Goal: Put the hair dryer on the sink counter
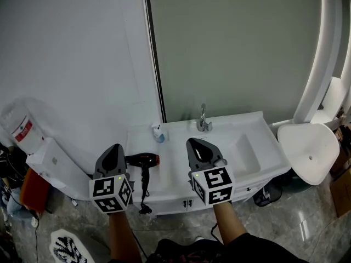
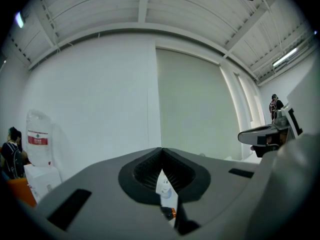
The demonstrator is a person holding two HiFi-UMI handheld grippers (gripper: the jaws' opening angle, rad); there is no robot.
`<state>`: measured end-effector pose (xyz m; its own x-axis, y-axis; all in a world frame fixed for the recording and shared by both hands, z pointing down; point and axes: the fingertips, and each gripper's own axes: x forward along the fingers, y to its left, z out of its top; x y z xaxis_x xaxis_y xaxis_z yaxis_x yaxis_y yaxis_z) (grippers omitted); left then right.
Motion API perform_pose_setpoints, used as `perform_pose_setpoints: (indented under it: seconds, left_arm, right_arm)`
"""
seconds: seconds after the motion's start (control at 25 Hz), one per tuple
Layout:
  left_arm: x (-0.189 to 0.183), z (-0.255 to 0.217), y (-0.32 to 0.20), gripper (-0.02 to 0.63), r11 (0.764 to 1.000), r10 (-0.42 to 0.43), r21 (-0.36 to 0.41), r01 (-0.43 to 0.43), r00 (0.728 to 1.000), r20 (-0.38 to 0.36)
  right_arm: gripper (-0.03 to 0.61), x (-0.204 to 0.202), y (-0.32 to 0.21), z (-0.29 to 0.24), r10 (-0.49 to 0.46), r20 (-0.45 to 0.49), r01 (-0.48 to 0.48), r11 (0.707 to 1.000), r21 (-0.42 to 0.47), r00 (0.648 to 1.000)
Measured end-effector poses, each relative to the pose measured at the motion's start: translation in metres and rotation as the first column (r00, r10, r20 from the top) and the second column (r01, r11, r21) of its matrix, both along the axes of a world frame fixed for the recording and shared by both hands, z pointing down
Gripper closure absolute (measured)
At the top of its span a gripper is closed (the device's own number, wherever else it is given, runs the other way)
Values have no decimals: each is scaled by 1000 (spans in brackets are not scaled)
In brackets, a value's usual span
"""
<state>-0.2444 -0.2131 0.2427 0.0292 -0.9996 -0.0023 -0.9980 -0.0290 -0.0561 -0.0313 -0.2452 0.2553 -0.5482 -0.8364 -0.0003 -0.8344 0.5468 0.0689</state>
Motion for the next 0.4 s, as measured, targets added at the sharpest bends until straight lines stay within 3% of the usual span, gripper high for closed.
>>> perform_pose_setpoints:
  seconds: [0.4]
  left_arm:
    - [-3,1,-2,604,1000,-8,0,8,1000,-2]
  right_arm:
    - [558,1,-3,2,7,0,-7,1000,-2,1000]
